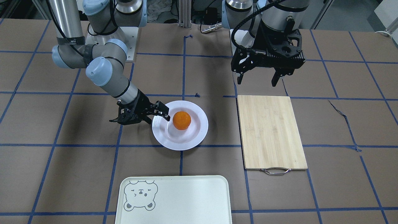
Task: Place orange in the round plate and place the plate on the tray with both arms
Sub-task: 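Raise the left gripper back while the right gripper reaches toward the plate rim, then close the right gripper on the rim of the white plate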
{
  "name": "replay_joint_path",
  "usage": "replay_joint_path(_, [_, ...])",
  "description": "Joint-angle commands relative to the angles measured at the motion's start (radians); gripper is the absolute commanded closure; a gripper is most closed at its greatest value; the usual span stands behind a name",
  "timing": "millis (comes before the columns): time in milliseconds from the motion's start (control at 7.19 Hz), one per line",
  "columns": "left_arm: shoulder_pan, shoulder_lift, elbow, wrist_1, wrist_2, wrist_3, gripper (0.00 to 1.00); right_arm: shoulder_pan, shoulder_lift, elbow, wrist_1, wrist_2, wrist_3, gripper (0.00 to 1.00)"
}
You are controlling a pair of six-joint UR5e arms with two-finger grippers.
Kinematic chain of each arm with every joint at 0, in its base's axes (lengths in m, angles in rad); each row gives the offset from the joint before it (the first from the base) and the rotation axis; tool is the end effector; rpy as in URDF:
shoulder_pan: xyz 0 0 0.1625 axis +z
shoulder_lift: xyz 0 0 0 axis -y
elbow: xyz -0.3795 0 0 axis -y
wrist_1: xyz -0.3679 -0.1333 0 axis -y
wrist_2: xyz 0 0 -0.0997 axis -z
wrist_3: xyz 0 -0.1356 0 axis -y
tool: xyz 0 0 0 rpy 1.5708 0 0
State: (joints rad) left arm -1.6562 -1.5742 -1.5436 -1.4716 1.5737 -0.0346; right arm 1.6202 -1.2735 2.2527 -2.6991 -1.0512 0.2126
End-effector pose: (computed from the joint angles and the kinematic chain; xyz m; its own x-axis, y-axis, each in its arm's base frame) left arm -0.1738 -0.4716 0.4284 -0.9987 0.0507 0.0014 0.0501 0.9912 -0.1227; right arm 0.2217 -0.4220 0.1184 -0.8542 0.0945 -0.5113 0.1344 0.9900 -0.0416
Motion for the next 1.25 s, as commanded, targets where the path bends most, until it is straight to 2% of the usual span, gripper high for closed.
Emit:
replay_joint_path(0, [0.003,0.000,-0.003,0.001,0.000,0.002,0.00,0.012,0.009,0.001,-0.010,-0.010,0.001,0.01])
replay_joint_path(139, [0.003,0.000,-0.003,-0.001,0.000,0.002,0.00,0.012,0.011,0.001,-0.010,-0.012,-0.001,0.02])
replay_joint_path(278, [0.003,0.000,-0.003,0.001,-0.001,0.002,0.00,0.012,0.022,-0.001,-0.005,-0.016,0.002,0.08])
replay_joint_path(835, [0.006,-0.001,-0.001,0.002,-0.006,0.002,0.00,0.012,0.039,-0.002,-0.007,-0.018,0.002,0.47])
replay_joint_path(1113, [0.007,0.000,-0.001,0.002,-0.004,0.002,0.00,0.012,0.039,-0.002,-0.007,-0.020,0.002,0.60])
